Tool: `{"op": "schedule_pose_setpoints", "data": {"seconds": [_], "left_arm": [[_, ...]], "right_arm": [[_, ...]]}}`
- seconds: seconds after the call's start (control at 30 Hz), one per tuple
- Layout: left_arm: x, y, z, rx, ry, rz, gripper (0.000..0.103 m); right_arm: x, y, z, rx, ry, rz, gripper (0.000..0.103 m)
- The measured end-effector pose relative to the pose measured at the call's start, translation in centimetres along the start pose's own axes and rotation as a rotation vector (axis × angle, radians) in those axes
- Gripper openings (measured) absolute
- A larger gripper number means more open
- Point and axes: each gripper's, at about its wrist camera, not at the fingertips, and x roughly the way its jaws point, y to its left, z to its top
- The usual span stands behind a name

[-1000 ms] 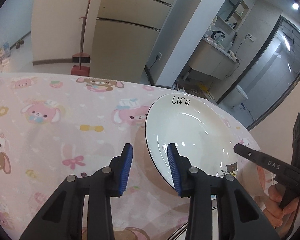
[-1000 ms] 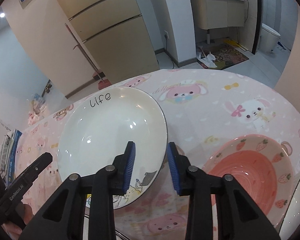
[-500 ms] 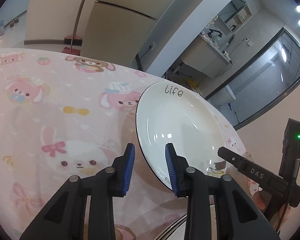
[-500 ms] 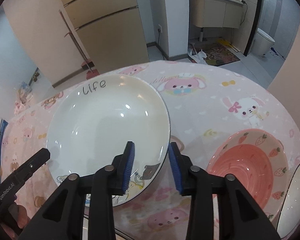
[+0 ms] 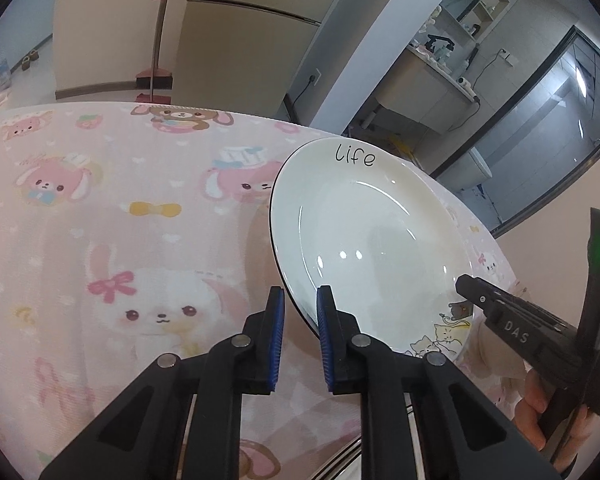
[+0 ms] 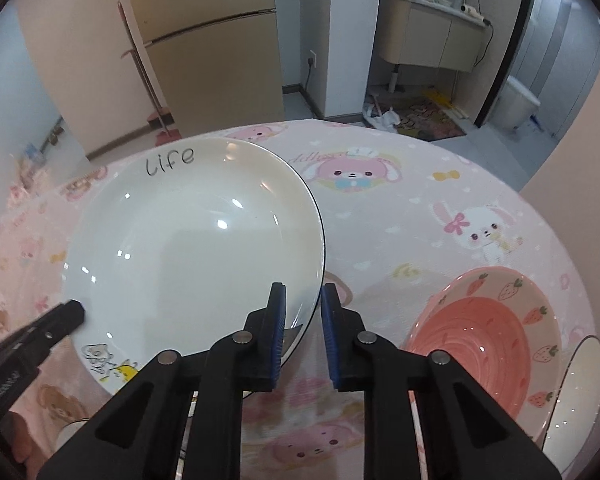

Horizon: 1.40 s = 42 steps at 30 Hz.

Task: Organize plates and bowls
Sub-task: 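Lift the 'life' plate with both tools and carry it toward the plate stack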

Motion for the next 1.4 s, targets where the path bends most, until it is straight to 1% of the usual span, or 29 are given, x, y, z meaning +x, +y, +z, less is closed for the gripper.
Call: {"op": "schedule_pose_setpoints", "data": {"seconds": [0.07,0.13,0.2,0.27,0.33,0.47,0.53,0.6,0.7,0.77,0.83,0.93,1.03,1.13,1.2,1.3,1.33,1.4], "left_arm": [[0.3,0.1,0.1,-0.006,0.014,-0.020,0.018],[0.7,0.7,0.3,-0.038,0.039,-0.058,0.019],[1.0,1.2,0.3,-0.072,0.053,-0.078,0.022],[1.0,1.3,0.3,-0.077,0.056,-0.086,0.022],[1.1,1.1,0.2,-0.065,0.063,-0.082,0.020],[0.8,0.2,-0.1,-0.002,0.070,-0.013,0.020],[0.6,0.6,0.0,-0.030,0.064,-0.012,0.019],[0.5,0.9,0.1,-0.044,0.068,-0.017,0.019],[-0.2,0.9,0.2,-0.042,0.062,0.025,0.018],[-0.8,1.2,0.2,-0.051,0.053,0.053,0.018],[-1.3,1.8,0.3,-0.055,0.043,0.057,0.018],[-1.6,2.5,0.2,-0.061,0.056,0.053,0.018],[-2.2,2.7,-0.3,-0.048,0.052,0.085,0.018],[-2.9,3.8,-0.4,-0.058,0.057,0.092,0.018],[-3.7,4.8,-0.7,-0.064,0.050,0.107,0.018],[-5.1,6.1,-1.4,-0.066,0.044,0.148,0.018],[-5.6,6.8,-1.6,-0.067,0.043,0.164,0.018],[-6.7,8.1,-2.1,-0.077,0.039,0.175,0.018]], "right_arm": [[0.1,0.3,-0.1,-0.013,-0.009,-0.021,0.018],[0.2,0.5,-0.1,-0.030,-0.019,-0.030,0.018],[0.2,0.5,-0.2,-0.044,-0.027,-0.035,0.018],[0.2,0.3,-0.1,-0.028,-0.032,-0.021,0.017],[0.0,-0.3,0.1,0.010,-0.029,0.018,0.012],[-0.3,-1.9,0.2,0.076,-0.009,0.160,0.009],[-0.4,-2.2,0.2,0.082,0.005,0.205,0.009],[-0.4,-2.0,0.2,0.078,0.013,0.217,0.009],[-0.3,-1.4,0.2,0.079,0.023,0.229,0.009],[-0.5,-0.2,0.1,0.043,0.029,0.219,0.010],[-0.6,0.7,-0.1,0.024,0.041,0.211,0.010],[-0.9,1.6,-0.4,-0.001,0.044,0.188,0.010],[-1.4,1.9,-0.5,0.007,0.041,0.226,0.010],[-1.5,2.9,-0.8,-0.011,0.062,0.264,0.010],[-1.5,4.2,-1.0,-0.023,0.075,0.272,0.010],[-2.3,7.3,-1.9,-0.100,0.060,0.224,0.010],[-2.4,8.1,-2.2,-0.108,0.063,0.233,0.010],[-2.7,9.2,-2.7,-0.116,0.074,0.279,0.010]]}}
